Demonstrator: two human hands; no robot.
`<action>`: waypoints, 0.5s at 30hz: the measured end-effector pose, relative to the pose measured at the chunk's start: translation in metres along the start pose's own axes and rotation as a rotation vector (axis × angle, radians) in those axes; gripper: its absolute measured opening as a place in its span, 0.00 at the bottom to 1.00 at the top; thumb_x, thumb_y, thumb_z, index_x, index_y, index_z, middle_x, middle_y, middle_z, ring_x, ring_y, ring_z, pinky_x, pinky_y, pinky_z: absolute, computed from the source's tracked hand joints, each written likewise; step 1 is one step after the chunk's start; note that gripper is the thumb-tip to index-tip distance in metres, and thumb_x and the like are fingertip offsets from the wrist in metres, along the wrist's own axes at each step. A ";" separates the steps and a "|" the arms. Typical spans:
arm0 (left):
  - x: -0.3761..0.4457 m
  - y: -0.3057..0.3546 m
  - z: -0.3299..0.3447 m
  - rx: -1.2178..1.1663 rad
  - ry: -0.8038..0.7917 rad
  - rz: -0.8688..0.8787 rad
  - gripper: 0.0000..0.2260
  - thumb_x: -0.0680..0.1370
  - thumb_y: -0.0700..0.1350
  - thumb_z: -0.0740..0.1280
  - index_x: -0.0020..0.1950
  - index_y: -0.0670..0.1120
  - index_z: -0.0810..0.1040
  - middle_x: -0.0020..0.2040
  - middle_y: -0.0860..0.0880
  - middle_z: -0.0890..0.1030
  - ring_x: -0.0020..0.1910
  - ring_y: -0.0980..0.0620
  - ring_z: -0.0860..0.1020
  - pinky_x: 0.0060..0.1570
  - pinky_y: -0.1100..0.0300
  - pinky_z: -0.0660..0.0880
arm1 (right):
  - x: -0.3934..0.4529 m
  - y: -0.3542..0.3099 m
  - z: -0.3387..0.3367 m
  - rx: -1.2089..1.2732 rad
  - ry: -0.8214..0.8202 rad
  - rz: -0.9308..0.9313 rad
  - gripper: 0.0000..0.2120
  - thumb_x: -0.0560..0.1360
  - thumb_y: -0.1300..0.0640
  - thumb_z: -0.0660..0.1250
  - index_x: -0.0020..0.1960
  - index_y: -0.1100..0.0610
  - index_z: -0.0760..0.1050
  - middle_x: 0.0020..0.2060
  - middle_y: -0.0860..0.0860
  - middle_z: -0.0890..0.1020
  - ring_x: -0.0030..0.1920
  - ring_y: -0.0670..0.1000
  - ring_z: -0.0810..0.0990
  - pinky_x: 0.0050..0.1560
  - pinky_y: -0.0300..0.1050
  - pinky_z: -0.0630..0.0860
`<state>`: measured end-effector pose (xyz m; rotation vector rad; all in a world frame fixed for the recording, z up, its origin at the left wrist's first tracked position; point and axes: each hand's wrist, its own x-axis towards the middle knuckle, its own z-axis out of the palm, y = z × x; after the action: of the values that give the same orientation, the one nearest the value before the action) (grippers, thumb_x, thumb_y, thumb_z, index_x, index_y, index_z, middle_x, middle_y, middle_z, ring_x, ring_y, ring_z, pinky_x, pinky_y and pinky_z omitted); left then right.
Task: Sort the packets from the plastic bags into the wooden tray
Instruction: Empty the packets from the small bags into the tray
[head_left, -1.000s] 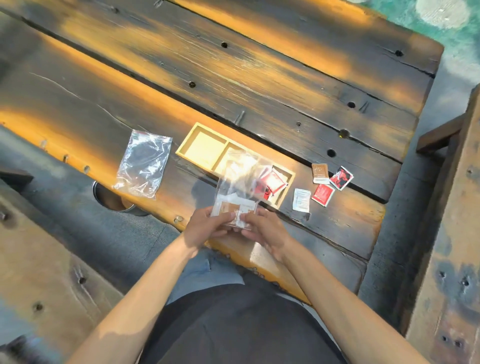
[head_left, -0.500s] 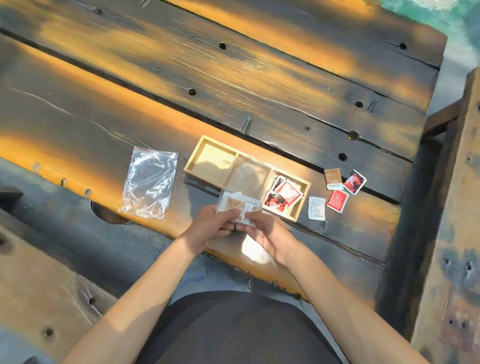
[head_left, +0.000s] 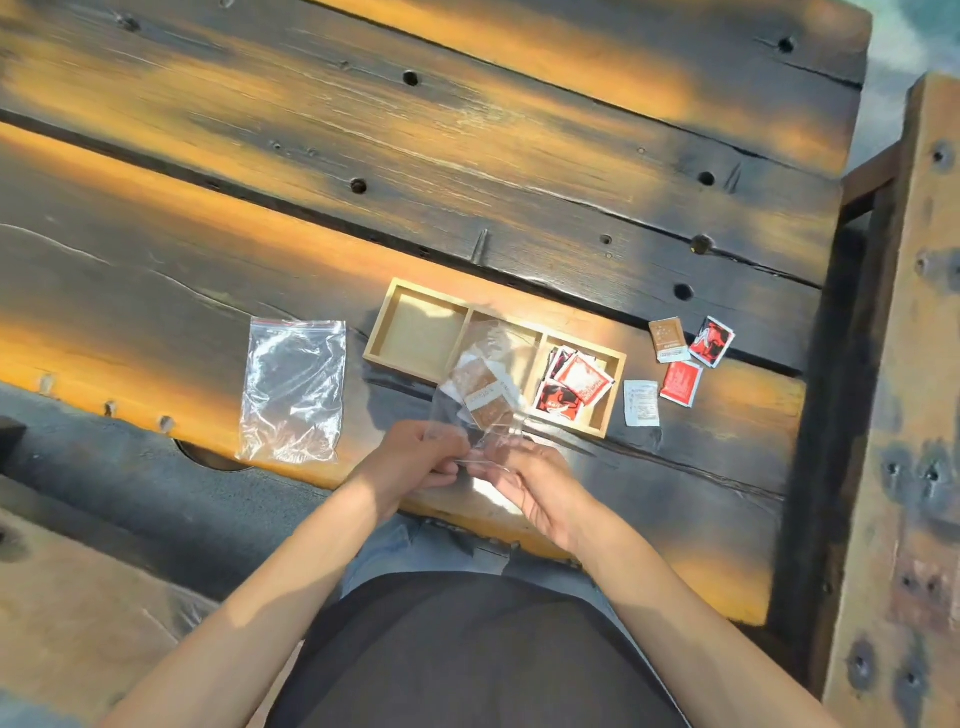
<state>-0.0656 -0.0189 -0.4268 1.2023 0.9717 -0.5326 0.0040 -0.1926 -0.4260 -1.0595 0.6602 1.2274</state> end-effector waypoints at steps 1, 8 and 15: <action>-0.001 0.001 0.000 0.005 -0.004 -0.001 0.09 0.78 0.43 0.72 0.58 0.45 0.82 0.49 0.42 0.86 0.39 0.56 0.81 0.51 0.59 0.83 | 0.000 0.002 0.000 0.011 0.002 -0.002 0.15 0.77 0.70 0.71 0.63 0.69 0.78 0.54 0.66 0.86 0.54 0.59 0.88 0.51 0.41 0.85; 0.000 0.010 0.006 -0.017 -0.002 0.007 0.09 0.77 0.49 0.72 0.53 0.44 0.83 0.52 0.46 0.84 0.54 0.51 0.83 0.51 0.57 0.83 | -0.004 0.000 0.000 0.015 0.016 -0.049 0.23 0.74 0.71 0.73 0.68 0.69 0.74 0.54 0.63 0.87 0.51 0.58 0.89 0.57 0.45 0.82; 0.009 0.035 0.013 -0.307 -0.209 -0.079 0.14 0.81 0.48 0.67 0.64 0.45 0.80 0.60 0.43 0.85 0.59 0.45 0.84 0.59 0.47 0.80 | -0.015 -0.010 0.002 -0.003 -0.082 -0.043 0.23 0.72 0.70 0.75 0.66 0.67 0.78 0.55 0.63 0.86 0.48 0.56 0.88 0.54 0.41 0.84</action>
<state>-0.0291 -0.0187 -0.4148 0.8202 0.8874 -0.5378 0.0094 -0.1972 -0.4090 -1.0155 0.5701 1.2284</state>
